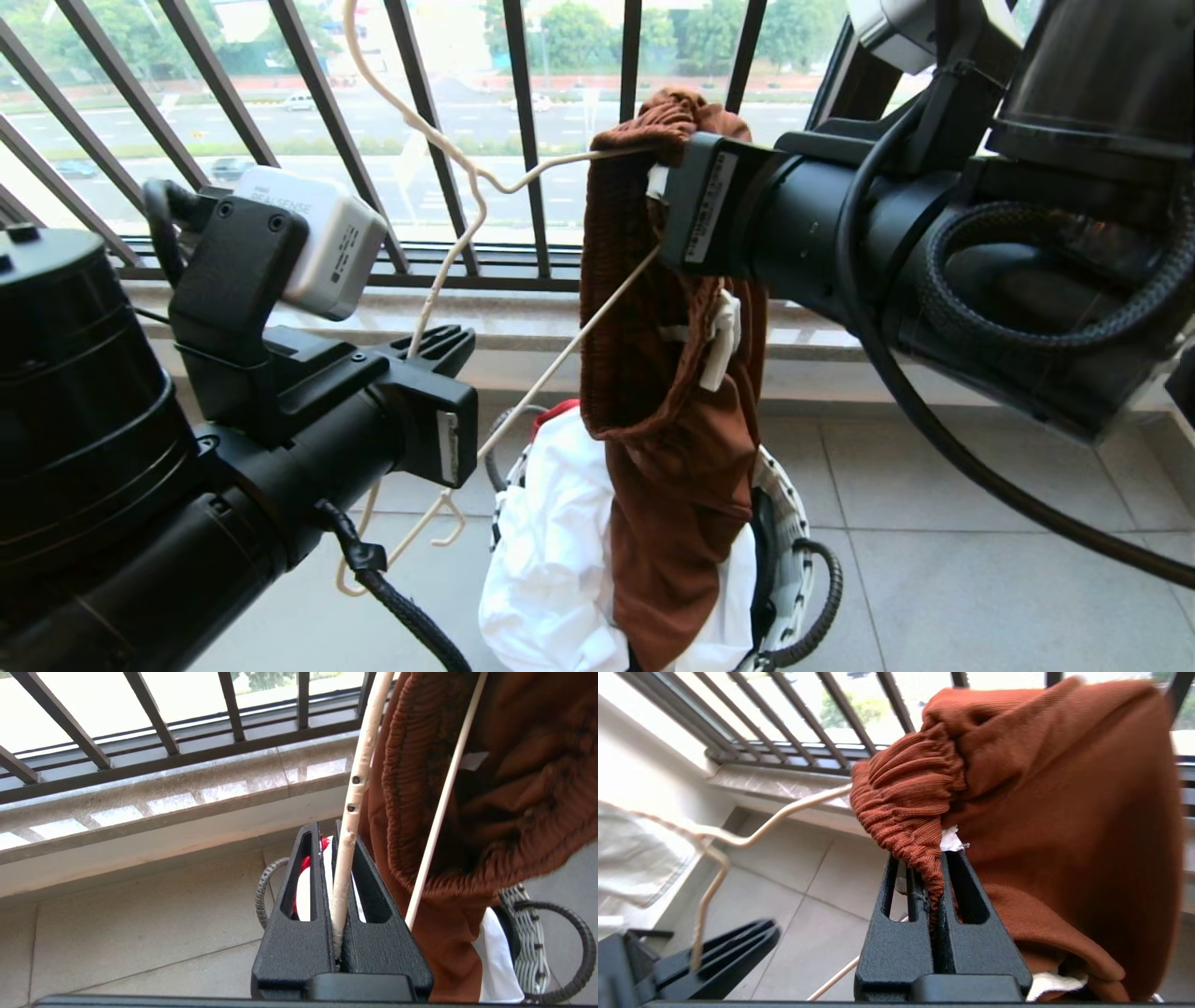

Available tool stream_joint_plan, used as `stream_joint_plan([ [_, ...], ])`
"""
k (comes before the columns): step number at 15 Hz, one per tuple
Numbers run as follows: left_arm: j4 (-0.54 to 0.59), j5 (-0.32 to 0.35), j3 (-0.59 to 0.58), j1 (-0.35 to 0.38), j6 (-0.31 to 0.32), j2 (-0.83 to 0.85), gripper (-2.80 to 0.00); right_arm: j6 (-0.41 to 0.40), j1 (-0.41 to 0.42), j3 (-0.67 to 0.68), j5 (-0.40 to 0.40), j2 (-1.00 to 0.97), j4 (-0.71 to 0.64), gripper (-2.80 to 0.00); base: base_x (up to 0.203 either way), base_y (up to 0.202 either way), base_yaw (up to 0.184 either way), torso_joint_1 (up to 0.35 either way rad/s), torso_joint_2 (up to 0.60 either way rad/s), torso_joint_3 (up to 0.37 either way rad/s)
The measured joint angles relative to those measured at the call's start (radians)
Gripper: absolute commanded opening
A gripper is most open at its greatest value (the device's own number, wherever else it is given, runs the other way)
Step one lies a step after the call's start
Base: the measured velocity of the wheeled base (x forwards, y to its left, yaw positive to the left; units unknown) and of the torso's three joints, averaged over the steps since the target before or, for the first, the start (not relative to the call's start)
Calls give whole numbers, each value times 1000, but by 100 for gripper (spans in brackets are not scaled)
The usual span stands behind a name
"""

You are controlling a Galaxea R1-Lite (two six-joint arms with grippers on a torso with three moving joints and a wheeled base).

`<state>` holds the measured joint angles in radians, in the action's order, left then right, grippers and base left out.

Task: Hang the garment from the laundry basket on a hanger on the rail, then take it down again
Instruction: Hang the clothes on the clothes rack

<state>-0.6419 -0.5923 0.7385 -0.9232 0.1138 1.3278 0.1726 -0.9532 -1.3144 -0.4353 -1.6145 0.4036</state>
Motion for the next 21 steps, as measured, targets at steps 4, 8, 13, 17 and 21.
stream_joint_plan([
  [4,-159,-18,-23,-1,3,85,-280,3,-43,21,1,-25,1,-280,0,0,0,0,0,0],
  [8,-323,-52,-41,-20,3,184,-280,3,-49,23,2,-57,2,-280,0,0,0,0,0,0],
  [13,-445,-50,-56,-50,3,254,-280,-18,-48,25,0,-79,1,-280,0,0,0,0,0,0],
  [17,-496,-50,-60,-51,2,283,-280,-29,-46,35,0,-84,1,-280,0,0,0,0,0,0],
  [21,-559,-47,-62,-51,1,309,-280,-47,-46,41,-1,-72,1,-280,0,0,0,0,0,0],
])
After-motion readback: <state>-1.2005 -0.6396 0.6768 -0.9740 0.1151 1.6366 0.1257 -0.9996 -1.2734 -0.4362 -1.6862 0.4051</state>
